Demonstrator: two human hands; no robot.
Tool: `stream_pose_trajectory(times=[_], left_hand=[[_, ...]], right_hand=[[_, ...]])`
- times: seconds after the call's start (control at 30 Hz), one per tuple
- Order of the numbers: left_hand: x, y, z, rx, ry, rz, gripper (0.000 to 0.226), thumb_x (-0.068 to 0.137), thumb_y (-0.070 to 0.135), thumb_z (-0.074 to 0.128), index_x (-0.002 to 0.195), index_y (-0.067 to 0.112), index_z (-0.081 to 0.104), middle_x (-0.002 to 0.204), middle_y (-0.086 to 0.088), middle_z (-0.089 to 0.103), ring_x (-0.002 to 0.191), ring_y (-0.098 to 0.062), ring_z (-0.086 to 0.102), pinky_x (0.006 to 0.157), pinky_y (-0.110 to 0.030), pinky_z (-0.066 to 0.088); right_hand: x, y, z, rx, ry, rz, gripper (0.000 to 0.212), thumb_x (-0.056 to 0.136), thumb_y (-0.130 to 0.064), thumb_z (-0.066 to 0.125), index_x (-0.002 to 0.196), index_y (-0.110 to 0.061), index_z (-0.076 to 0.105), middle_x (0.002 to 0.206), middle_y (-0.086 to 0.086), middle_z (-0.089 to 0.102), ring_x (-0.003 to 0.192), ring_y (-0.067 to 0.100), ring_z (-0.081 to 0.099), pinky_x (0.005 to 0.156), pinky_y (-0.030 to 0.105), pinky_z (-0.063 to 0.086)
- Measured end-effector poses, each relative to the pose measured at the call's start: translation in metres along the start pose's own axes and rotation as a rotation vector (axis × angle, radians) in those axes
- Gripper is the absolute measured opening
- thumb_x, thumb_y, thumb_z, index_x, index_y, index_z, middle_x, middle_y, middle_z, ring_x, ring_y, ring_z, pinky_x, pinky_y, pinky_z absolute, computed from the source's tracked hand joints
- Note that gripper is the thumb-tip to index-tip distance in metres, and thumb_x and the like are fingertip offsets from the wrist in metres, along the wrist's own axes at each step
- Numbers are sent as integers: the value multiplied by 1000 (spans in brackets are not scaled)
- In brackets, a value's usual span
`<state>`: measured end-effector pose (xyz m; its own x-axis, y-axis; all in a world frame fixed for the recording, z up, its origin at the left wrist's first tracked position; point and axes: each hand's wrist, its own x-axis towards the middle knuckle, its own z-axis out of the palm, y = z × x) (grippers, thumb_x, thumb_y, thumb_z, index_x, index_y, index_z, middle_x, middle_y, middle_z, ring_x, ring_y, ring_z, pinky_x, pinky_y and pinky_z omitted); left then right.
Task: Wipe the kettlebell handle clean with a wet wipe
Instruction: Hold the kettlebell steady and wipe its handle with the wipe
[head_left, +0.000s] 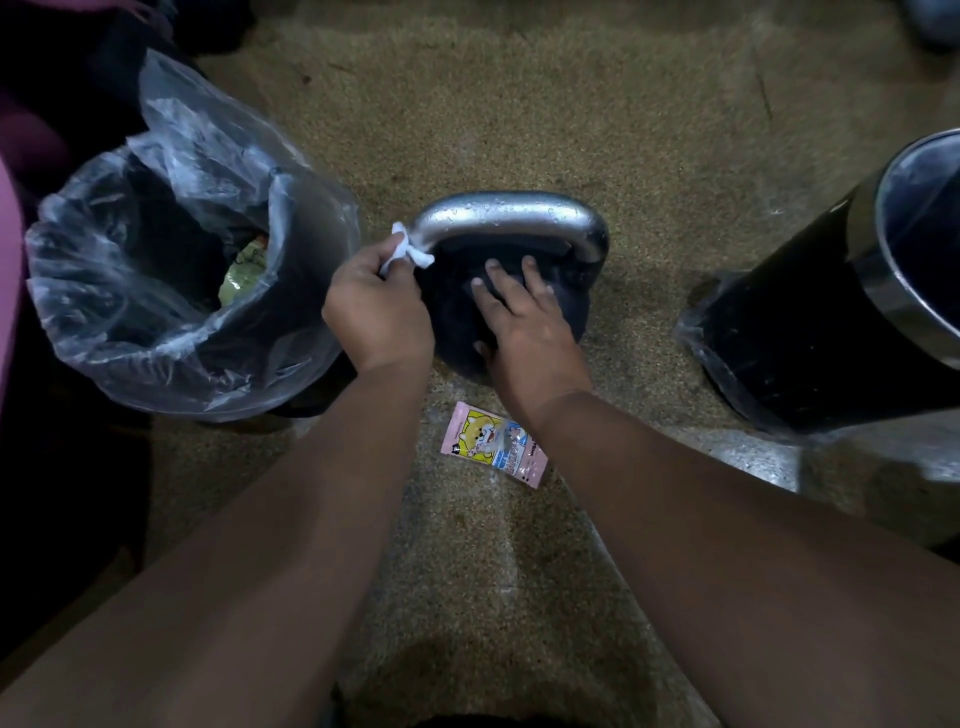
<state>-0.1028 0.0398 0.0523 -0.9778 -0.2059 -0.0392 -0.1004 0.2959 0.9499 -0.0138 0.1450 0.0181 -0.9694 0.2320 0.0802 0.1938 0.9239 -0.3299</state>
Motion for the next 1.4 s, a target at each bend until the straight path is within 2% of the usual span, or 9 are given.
stream_pose_trajectory(times=[0.13, 0.43, 0.57, 0.67, 0.8, 0.97, 1.13, 1.3, 1.4], left_hand=[[5, 5, 4, -83, -11, -28, 21, 89, 10, 64, 99, 23, 77, 101, 12, 74, 97, 3, 67, 95, -22, 52], [8, 3, 4, -113, 0, -31, 19, 87, 10, 66, 96, 22, 78, 97, 13, 75, 94, 3, 68, 94, -23, 53], [2, -6, 5, -88, 25, -62, 19, 87, 11, 67, 98, 22, 77, 91, 11, 74, 85, 0, 69, 79, -15, 54], [4, -2, 5, -117, 19, -40, 22, 86, 10, 66, 91, 30, 75, 93, 11, 75, 90, -1, 69, 88, -21, 54], [8, -3, 7, -87, 30, -81, 19, 86, 13, 66, 94, 26, 77, 92, 12, 75, 91, -2, 69, 92, -29, 55], [6, 4, 5, -91, 3, -23, 26, 87, 11, 63, 89, 35, 74, 97, 13, 75, 95, 1, 68, 94, -26, 53], [0, 1, 2, -20, 15, -37, 22, 90, 12, 63, 104, 22, 76, 100, 9, 74, 93, -1, 67, 87, -13, 50], [6, 5, 2, -37, -19, 22, 21, 88, 15, 65, 95, 31, 75, 101, 10, 73, 96, 0, 67, 93, -23, 52], [-2, 4, -1, 37, -3, -22, 17, 90, 16, 66, 102, 22, 76, 91, 15, 70, 83, 4, 64, 82, -11, 51]], right_hand=[[-1, 1, 2, 3, 16, -6, 59, 90, -20, 61, 145, -14, 41, 156, 6, 29, 146, 36, 14, 115, 48, 25], [1, 1, 4, 3, 8, 1, 60, 90, -20, 61, 146, -15, 40, 156, 4, 28, 146, 35, 13, 116, 47, 25], [0, 0, 2, 4, 9, -4, 61, 89, -19, 62, 145, -14, 41, 156, 5, 29, 146, 36, 14, 117, 47, 22], [0, 0, 3, 14, 42, -4, 61, 86, -17, 65, 143, -13, 44, 154, 7, 33, 144, 39, 18, 115, 49, 26], [0, 0, 3, 3, 35, -5, 61, 86, -18, 65, 143, -13, 44, 154, 7, 33, 144, 38, 18, 115, 49, 25], [-1, 0, 2, -16, 30, -10, 60, 89, -21, 62, 145, -14, 41, 155, 6, 30, 145, 37, 15, 117, 47, 22], [-1, 0, 2, -19, 33, -10, 61, 88, -20, 63, 145, -13, 42, 154, 7, 32, 145, 37, 17, 117, 47, 22], [-1, 0, 3, -30, 33, -15, 61, 89, -23, 63, 145, -13, 41, 155, 7, 31, 145, 37, 16, 116, 48, 23], [-1, 0, 4, -28, 29, -9, 61, 88, -22, 63, 145, -14, 41, 155, 6, 30, 145, 36, 15, 116, 48, 23]])
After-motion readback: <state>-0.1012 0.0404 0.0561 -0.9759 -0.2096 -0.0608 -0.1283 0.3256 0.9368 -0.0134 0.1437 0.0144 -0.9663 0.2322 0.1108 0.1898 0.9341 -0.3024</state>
